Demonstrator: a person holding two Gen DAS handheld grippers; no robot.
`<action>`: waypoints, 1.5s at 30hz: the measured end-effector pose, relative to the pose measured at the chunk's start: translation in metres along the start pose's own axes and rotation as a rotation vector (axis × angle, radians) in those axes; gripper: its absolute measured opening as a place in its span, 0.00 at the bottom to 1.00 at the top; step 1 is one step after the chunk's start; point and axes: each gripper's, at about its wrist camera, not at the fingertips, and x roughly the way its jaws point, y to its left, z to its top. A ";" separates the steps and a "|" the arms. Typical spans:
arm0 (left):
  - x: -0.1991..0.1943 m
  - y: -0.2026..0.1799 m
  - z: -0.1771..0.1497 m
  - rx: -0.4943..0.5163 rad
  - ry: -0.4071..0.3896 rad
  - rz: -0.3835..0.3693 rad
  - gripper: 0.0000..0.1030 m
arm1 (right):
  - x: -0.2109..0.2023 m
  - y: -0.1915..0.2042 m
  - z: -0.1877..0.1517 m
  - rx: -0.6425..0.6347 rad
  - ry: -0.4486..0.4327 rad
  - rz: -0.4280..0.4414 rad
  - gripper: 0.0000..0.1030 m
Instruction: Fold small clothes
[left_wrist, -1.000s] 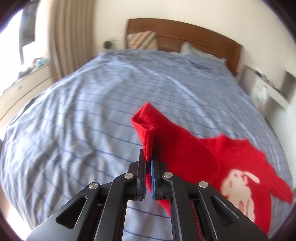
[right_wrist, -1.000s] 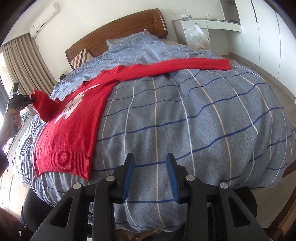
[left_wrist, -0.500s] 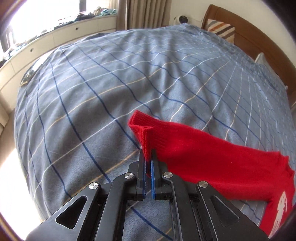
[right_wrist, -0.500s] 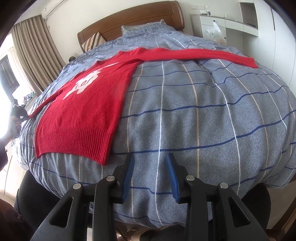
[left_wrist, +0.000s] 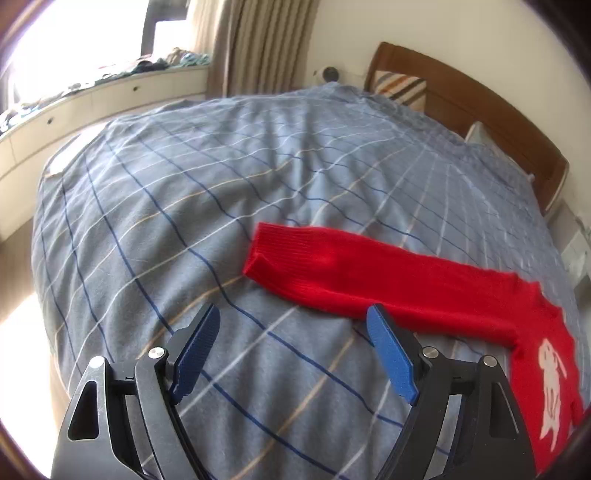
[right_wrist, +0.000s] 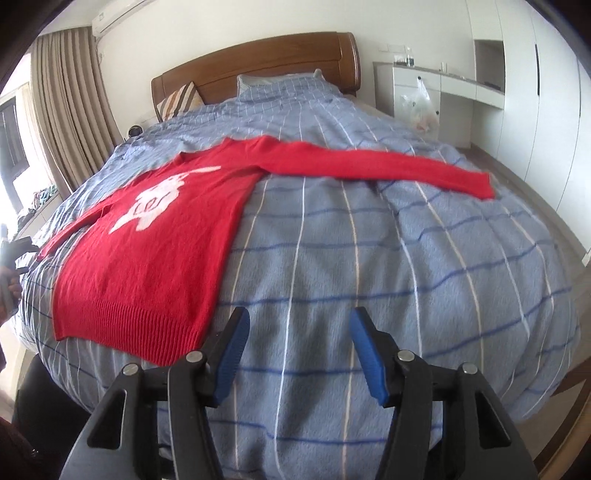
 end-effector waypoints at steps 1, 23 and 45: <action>-0.004 -0.013 -0.004 0.040 0.007 -0.033 0.84 | 0.004 -0.001 0.011 -0.017 -0.021 -0.006 0.58; 0.054 -0.122 -0.062 0.239 0.039 -0.061 1.00 | 0.138 -0.048 0.064 -0.004 -0.067 -0.090 0.79; 0.055 -0.127 -0.062 0.250 0.040 -0.046 1.00 | 0.142 -0.048 0.066 -0.011 -0.053 -0.090 0.82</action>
